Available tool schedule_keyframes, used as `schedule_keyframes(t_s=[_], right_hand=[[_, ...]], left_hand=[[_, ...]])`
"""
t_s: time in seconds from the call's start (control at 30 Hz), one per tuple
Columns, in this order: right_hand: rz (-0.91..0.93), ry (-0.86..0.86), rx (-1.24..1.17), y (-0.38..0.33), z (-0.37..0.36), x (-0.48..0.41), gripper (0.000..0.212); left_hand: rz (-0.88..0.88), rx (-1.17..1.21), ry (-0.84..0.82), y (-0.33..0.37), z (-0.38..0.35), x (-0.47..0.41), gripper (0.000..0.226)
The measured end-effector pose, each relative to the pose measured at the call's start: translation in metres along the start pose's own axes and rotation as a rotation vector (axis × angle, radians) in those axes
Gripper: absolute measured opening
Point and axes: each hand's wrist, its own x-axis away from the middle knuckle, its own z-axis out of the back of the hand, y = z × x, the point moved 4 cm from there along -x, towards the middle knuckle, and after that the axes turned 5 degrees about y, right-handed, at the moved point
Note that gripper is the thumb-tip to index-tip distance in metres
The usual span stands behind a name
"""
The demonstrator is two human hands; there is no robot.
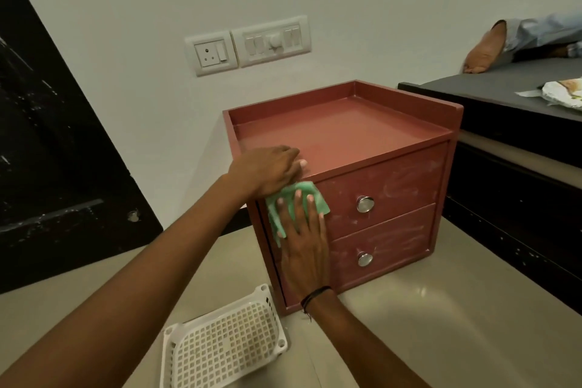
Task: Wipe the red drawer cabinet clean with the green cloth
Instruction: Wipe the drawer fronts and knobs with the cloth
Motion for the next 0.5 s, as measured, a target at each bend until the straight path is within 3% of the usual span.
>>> schedule_keyframes(t_s=[0.13, 0.23, 0.37, 0.5], right_hand=[[0.1, -0.077, 0.07, 0.005, -0.028, 0.038, 0.077], [0.111, -0.058, 0.087, 0.012, -0.032, 0.033, 0.081], [-0.169, 0.045, 0.067, 0.043, -0.013, -0.007, 0.074], [-0.218, 0.064, -0.004, 0.045, -0.006, -0.019, 0.066]], left_hand=[[-0.013, -0.159, 0.022, 0.008, -0.014, -0.002, 0.059], [-0.005, -0.046, -0.006, 0.008, -0.022, -0.004, 0.065], [0.026, 0.195, -0.092, 0.018, -0.038, -0.004, 0.066], [0.046, 0.201, -0.044, 0.017, -0.042, -0.006, 0.065]])
